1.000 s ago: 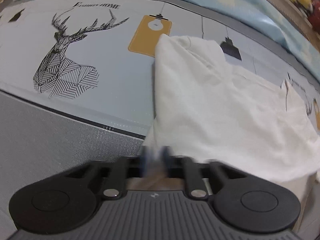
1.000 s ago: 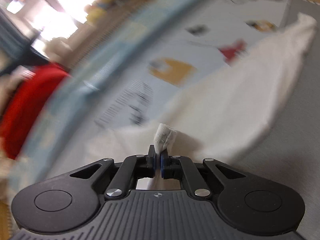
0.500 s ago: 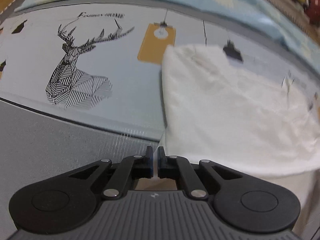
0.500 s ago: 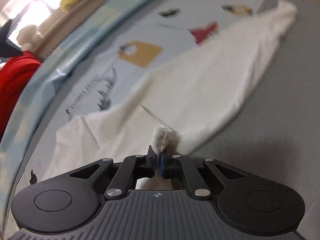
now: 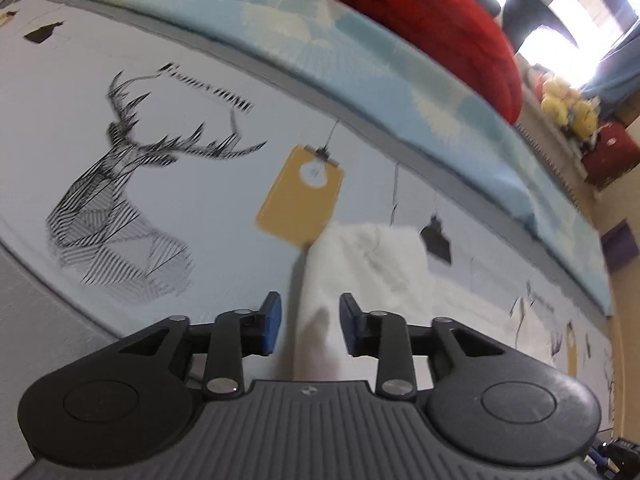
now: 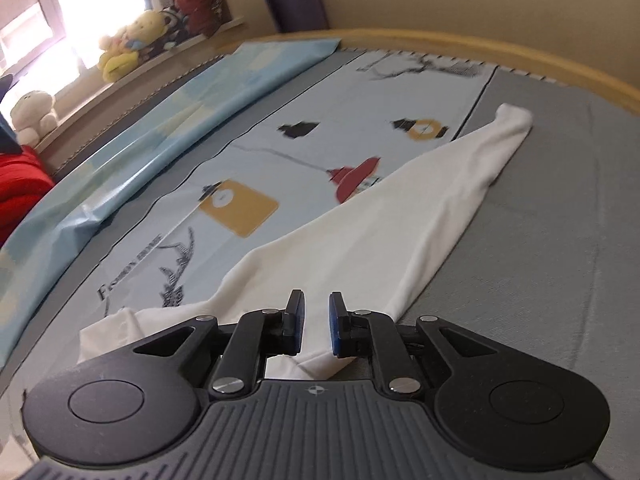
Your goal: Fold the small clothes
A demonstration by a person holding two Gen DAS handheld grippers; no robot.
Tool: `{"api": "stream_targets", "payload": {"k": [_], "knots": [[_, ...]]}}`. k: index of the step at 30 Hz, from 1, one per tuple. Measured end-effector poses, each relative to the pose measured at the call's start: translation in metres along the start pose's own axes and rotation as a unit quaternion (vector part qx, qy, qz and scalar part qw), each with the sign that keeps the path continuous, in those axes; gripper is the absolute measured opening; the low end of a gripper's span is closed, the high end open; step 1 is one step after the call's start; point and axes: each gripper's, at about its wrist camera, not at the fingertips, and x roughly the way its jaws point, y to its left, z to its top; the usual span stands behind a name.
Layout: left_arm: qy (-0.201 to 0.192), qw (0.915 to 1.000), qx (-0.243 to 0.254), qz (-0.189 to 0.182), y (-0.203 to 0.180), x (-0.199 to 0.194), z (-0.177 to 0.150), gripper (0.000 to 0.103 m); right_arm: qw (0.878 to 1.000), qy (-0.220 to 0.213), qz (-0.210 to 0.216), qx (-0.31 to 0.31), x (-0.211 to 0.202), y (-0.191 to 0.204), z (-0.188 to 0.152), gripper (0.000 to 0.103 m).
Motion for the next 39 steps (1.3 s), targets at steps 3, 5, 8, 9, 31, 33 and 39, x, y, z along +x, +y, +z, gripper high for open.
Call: {"api": "stream_targets", "payload": {"k": [3, 5, 8, 9, 31, 33, 39], "knots": [[-0.004, 1.0000, -0.002, -0.005, -0.003, 0.009, 0.002, 0.040, 1.000, 0.005, 0.020, -0.009, 0.001, 0.003, 0.001, 0.013], [-0.008, 0.9999, -0.002, -0.008, -0.004, 0.016, 0.003, 0.040, 0.999, 0.011, 0.032, -0.012, -0.001, 0.003, 0.003, 0.013], [-0.003, 1.0000, 0.005, 0.002, -0.005, 0.027, 0.005, 0.040, 0.999, 0.020, 0.043, -0.013, 0.002, 0.003, 0.007, 0.013], [-0.004, 1.0000, 0.005, 0.000, -0.005, 0.029, 0.005, 0.040, 0.998, 0.025, 0.048, -0.014, 0.004, 0.003, 0.007, 0.013], [0.086, 0.9883, 0.122, -0.029, -0.027, -0.016, -0.016, 0.015, 0.981, 0.116, 0.143, -0.067, 0.010, 0.031, -0.008, 0.013], [0.141, 0.9761, 0.166, 0.000, -0.024, -0.001, -0.036, 0.015, 0.978, 0.137, 0.134, -0.087, 0.017, 0.035, -0.014, 0.013], [0.139, 0.9705, 0.193, 0.040, -0.024, -0.010, -0.055, 0.008, 0.977, 0.175, 0.101, -0.072, 0.032, 0.023, -0.023, 0.014]]}}
